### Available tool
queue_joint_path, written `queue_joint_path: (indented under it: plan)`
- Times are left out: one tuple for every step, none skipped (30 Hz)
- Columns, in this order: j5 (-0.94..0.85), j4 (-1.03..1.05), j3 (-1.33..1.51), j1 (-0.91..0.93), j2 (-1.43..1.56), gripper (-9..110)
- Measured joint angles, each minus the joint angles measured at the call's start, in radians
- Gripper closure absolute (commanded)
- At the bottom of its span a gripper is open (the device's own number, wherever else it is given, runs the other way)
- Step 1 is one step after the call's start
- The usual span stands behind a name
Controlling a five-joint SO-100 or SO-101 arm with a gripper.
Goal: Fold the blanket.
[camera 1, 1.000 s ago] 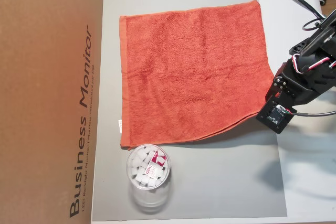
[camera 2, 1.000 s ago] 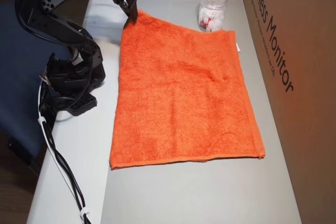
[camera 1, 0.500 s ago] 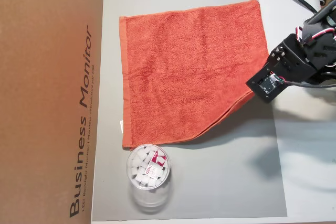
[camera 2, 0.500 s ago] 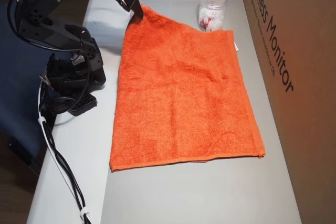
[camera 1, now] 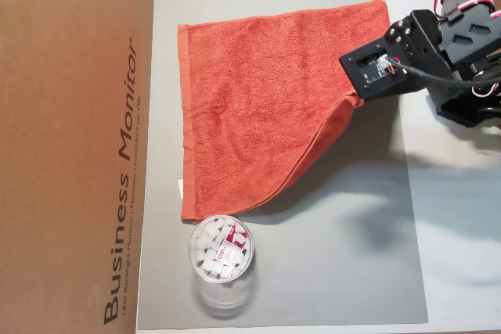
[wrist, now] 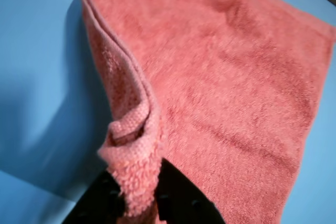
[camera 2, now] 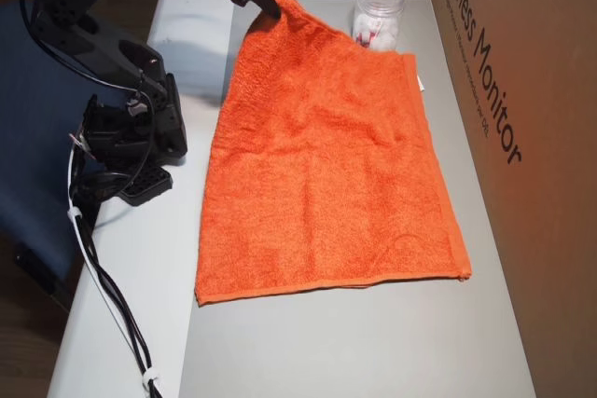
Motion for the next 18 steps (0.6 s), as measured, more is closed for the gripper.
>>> queue_joint_path:
  plan:
    - [0.006,0.000,-0.018,0.012,-0.012,102]
    - [0.009,0.000,-0.038,0.021,-0.029,102]
    - [0.003,0.000,-0.058,0.025,-0.043,102]
    - [0.000,0.002,-0.080,0.029,-0.057,102]
    - [0.000,0.002,-0.101,0.043,-0.072,102]
    - [0.000,0.002,-0.121,0.055,-0.087,102]
    - [0.000,0.002,-0.143,0.072,-0.103,102]
    - [0.002,0.002,-0.166,0.084,-0.120,102]
    - [0.005,0.002,-0.181,0.091,-0.132,102]
    - [0.003,0.002,-0.201,0.094,-0.147,102]
    - [-0.002,0.002,-0.221,0.098,-0.161,102]
    - [-0.002,0.002,-0.239,0.109,-0.175,102]
    - [-0.002,0.002,-0.258,0.121,-0.189,102]
    - [-0.002,0.002,-0.273,0.133,-0.201,102]
    - [-0.002,0.002,-0.291,0.144,-0.216,102]
    - [0.000,0.002,-0.307,0.153,-0.229,102]
    - [0.000,0.002,-0.325,0.161,-0.245,102]
    - [0.000,0.002,-0.341,0.166,-0.258,102]
